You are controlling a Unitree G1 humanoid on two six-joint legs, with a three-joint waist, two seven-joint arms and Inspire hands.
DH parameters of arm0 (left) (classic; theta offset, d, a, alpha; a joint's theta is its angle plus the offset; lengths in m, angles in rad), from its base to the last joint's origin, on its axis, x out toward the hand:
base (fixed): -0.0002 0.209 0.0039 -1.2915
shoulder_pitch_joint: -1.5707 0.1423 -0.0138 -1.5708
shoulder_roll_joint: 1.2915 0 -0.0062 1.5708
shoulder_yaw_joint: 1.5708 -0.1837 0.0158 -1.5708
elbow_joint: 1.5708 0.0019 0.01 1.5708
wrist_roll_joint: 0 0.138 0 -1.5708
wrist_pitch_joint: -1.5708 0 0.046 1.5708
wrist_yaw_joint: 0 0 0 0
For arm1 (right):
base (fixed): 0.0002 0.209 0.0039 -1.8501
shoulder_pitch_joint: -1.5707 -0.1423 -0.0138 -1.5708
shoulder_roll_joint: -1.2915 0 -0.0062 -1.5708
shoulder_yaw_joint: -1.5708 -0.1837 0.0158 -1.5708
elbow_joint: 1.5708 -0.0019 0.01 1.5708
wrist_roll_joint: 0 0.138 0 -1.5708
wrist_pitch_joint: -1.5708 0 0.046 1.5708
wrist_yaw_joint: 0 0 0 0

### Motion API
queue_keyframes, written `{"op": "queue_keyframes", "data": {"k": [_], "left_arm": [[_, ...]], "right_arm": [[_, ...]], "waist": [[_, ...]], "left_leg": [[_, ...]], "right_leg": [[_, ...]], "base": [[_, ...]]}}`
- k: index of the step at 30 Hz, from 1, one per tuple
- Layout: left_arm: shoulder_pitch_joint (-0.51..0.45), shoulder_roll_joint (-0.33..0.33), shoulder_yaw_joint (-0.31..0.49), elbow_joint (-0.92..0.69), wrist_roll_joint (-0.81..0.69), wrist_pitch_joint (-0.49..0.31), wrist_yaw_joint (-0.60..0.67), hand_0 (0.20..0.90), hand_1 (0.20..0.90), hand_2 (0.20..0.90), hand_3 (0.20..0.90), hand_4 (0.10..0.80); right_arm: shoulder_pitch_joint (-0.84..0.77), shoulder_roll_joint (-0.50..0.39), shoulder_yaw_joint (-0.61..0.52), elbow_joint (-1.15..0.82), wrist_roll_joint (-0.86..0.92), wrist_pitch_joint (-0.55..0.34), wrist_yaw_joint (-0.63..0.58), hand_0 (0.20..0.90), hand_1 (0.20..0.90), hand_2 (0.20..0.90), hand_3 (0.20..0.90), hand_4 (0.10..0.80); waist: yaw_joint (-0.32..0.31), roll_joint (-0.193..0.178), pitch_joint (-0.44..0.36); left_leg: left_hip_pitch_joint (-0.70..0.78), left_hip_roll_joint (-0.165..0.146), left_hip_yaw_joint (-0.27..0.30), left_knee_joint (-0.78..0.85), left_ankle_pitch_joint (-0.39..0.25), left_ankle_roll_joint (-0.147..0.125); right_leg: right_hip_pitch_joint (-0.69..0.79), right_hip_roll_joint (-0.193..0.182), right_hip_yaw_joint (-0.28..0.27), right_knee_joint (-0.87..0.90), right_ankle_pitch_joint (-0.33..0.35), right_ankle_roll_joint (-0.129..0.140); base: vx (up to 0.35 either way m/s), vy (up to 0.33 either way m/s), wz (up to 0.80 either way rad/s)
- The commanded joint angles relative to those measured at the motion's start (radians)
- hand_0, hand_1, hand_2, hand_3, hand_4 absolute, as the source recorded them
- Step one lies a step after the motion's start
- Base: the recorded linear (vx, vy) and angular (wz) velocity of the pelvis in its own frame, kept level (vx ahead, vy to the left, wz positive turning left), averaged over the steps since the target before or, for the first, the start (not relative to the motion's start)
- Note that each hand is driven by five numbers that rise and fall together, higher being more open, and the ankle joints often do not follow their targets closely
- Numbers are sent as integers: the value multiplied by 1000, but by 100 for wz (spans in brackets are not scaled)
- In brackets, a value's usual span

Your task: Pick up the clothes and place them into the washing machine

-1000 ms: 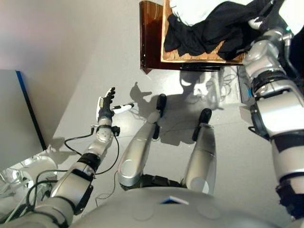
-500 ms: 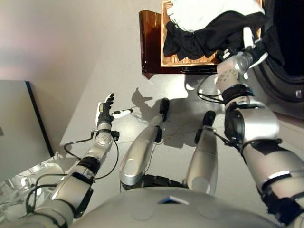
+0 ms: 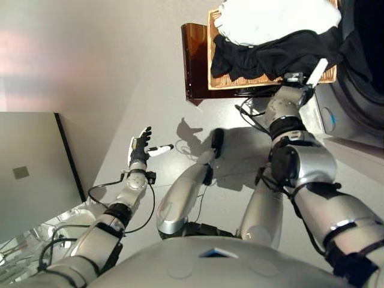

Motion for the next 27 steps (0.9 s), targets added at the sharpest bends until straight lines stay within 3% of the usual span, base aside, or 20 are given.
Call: {"op": "queue_keyframes", "data": {"k": [1, 10, 15, 19, 20, 27], "left_arm": [[-20, 9, -10, 45, -22, -36, 25, 900, 900, 900, 900, 800], [27, 27, 10, 15, -30, -57, 6, 900, 900, 900, 900, 800], [38, 22, 9, 5, -34, -63, 3, 900, 900, 900, 900, 800], [39, 22, 14, 11, -33, -60, 6, 900, 900, 900, 900, 800], [37, 23, 15, 14, -32, -61, 6, 900, 900, 900, 900, 800], [21, 20, 4, 26, -31, -56, -3, 900, 900, 900, 900, 800]], "right_arm": [[-43, -86, 20, -96, -56, -68, 18, 200, 200, 200, 200, 300], [-184, -410, 70, -162, -240, -84, -103, 200, 200, 200, 200, 300], [-213, -485, 104, -188, -322, -91, -162, 200, 200, 200, 200, 300], [-213, -484, 112, -170, -331, -73, -168, 200, 200, 200, 200, 300], [-217, -483, 123, -142, -327, -56, -157, 900, 900, 900, 900, 800], [-221, -430, 193, 47, -282, 76, -60, 900, 900, 900, 900, 800]], "waist": [[3, 16, -73], [-1, 32, -104], [-3, 38, -114], [-4, 38, -115], [-3, 37, -116], [-6, 26, -108]], "left_leg": [[-10, -7, -4, 88, -129, -90], [7, -1, 6, 78, -134, -91], [9, 5, 5, 67, -122, -93], [10, 8, 5, 67, -120, -95], [12, 8, 5, 65, -120, -95], [13, 12, 11, 62, -117, -97]], "right_leg": [[86, -16, 27, -186, 63, -8], [86, -15, 46, -196, 61, -2], [81, -6, 53, -195, 65, -4], [81, 1, 56, -196, 67, -8], [81, 3, 56, -197, 69, -8], [80, 8, 54, -201, 77, -15]], "base": [[23, 6, -5], [26, 5, -3], [8, -15, -6], [6, -16, 0], [0, 0, 0], [-6, -2, 0]]}}
